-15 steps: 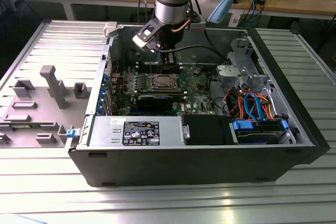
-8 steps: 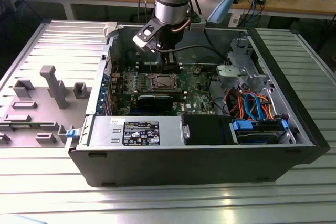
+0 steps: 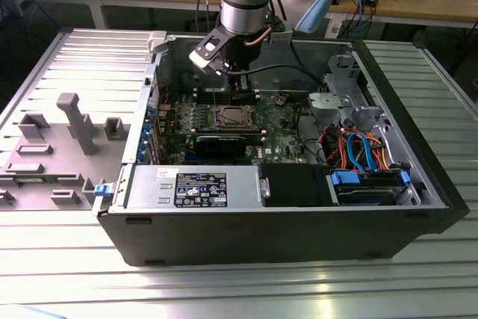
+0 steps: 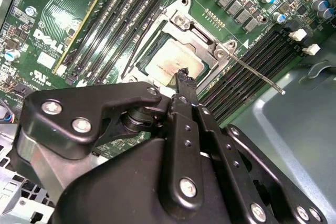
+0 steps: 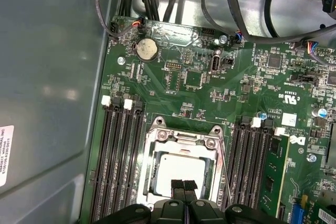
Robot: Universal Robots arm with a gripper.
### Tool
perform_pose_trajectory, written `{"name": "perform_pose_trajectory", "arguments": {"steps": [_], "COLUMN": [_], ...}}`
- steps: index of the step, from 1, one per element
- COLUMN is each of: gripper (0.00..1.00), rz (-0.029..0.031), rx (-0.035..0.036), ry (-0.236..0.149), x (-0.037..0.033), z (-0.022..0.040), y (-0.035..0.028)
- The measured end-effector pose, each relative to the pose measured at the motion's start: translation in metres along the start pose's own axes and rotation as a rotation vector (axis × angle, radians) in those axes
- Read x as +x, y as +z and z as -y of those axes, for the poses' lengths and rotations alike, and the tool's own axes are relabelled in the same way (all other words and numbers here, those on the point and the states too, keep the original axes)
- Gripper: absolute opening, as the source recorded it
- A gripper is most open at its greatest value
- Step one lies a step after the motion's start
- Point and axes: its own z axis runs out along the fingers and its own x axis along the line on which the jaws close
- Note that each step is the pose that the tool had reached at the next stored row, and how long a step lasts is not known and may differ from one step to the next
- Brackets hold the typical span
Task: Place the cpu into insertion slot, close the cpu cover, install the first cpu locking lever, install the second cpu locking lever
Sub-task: 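Install the first cpu locking lever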
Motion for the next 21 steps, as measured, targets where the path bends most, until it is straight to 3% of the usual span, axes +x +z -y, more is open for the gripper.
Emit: {"name": "perform_pose_trajectory", "arguments": {"steps": [21], "gripper": [0.11], "rz": [0.0004], "rx": [0.0003], "ry": [-0.027], "x": [0.0], "z": [0.0], "y": [0.0]}}
